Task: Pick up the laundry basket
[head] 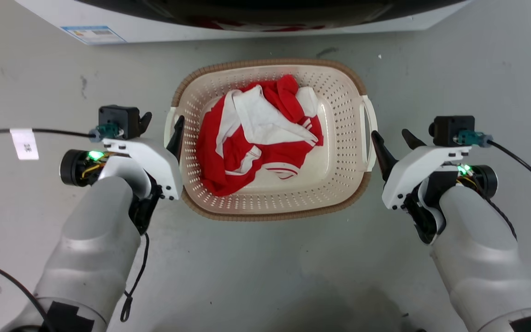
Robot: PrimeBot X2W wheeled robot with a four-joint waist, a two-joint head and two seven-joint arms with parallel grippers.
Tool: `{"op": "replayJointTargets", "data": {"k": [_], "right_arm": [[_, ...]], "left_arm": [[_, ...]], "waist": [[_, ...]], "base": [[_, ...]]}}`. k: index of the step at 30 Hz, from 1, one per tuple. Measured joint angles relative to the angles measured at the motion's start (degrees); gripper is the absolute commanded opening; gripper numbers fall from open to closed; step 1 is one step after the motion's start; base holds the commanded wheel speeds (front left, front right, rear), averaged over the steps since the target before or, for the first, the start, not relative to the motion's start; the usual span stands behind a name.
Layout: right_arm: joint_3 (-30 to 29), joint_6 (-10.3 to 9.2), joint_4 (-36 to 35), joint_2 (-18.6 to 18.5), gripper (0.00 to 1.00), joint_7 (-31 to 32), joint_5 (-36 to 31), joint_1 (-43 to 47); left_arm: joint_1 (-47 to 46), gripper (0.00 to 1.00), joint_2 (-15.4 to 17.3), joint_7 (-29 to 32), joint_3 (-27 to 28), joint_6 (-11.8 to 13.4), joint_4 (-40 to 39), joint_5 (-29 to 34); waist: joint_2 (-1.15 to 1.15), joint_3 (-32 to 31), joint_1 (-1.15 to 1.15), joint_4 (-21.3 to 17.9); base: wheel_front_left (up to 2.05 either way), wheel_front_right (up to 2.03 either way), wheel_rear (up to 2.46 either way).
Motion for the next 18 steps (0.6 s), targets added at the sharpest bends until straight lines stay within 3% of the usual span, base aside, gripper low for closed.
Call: {"op": "replayJointTargets", "data": {"k": [7, 18], "right_arm": [[6.0, 0.0, 6.1, 0.0, 1.0, 2.8, 4.8, -6.5], [16.9, 0.0, 8.5, 0.0, 1.0, 7.2, 15.7, -11.9]], "left_arm": [[-4.5, 1.0, 3.1, 6.4, -5.0, 0.0, 2.7, -6.2], [-8.4, 1.0, 7.3, 15.0, -11.0, 0.0, 4.2, -12.7]], "waist": [[0.0, 4.2, 0.0, -1.0], [0.0, 9.3, 0.0, -3.1]], "base": [[0.0, 0.0, 0.0], [0.0, 0.0, 0.0]]}}
